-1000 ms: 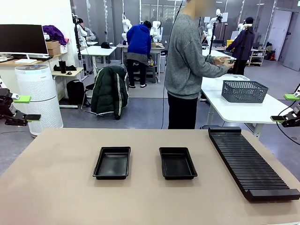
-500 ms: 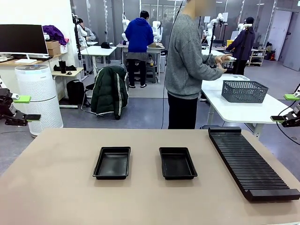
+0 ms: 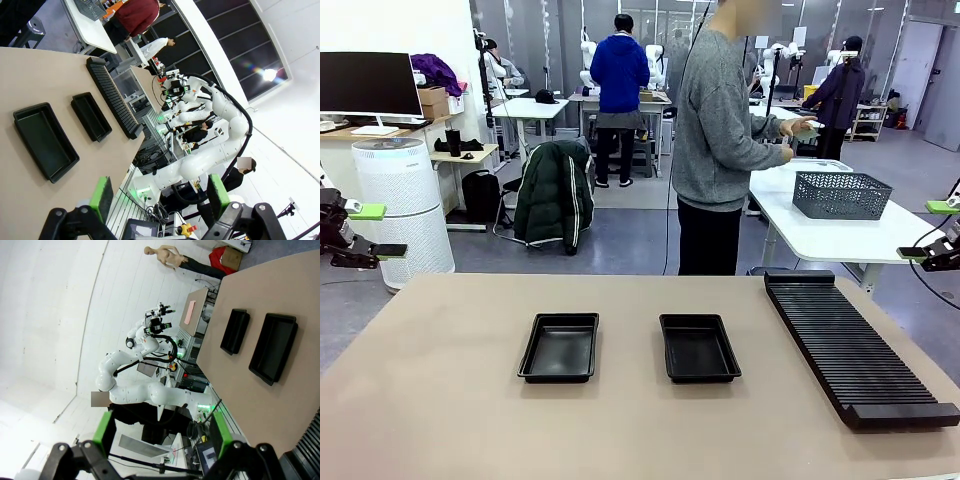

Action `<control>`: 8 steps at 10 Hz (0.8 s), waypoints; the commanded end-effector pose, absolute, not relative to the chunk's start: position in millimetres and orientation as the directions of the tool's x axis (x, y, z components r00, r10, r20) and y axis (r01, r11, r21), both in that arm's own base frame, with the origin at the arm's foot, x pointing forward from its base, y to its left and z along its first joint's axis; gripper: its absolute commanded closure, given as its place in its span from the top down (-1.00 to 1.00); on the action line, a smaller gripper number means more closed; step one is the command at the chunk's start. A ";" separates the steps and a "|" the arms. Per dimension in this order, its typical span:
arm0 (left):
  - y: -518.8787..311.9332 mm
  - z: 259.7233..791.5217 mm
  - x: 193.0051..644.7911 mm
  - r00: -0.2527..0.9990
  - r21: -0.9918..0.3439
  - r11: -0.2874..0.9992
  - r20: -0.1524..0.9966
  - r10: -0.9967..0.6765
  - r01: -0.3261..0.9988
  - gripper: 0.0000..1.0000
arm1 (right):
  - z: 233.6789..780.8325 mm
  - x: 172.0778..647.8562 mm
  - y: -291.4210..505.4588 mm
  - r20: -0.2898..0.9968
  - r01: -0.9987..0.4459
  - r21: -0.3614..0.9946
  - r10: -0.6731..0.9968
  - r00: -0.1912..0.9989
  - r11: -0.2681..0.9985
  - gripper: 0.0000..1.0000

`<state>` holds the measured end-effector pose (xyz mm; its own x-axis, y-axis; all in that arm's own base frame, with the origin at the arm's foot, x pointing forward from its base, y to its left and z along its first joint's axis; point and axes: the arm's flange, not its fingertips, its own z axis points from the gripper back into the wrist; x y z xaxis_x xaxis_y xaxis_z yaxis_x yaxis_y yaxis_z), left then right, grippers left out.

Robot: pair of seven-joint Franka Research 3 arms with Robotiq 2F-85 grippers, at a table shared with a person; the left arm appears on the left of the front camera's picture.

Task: Inspect and transfer BCBs to ESD trays.
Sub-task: Pick up the Blank PCB from the PCB Rack and place it in the left ESD tray.

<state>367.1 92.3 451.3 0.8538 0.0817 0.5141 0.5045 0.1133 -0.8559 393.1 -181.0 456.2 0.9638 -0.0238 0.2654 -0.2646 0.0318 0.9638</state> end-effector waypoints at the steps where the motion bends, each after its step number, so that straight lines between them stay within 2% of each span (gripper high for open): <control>1: 93.0 451.5 367.2 0.858 -0.861 0.111 0.507 0.087 0.497 1.00 | 457.4 392.9 -181.0 0.262 -0.260 0.964 -0.022 0.965 0.044 1.00; 8: 93.0 451.5 367.2 0.858 -0.861 0.111 0.507 0.087 0.497 1.00 | 457.4 392.9 -181.0 0.262 -0.260 0.964 -0.022 0.965 0.044 1.00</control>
<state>367.1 92.3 451.3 0.8538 0.0817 0.5141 0.5045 0.1133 -0.8559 393.1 -181.0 456.2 0.9638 -0.0238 0.2654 -0.2646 0.0318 0.9638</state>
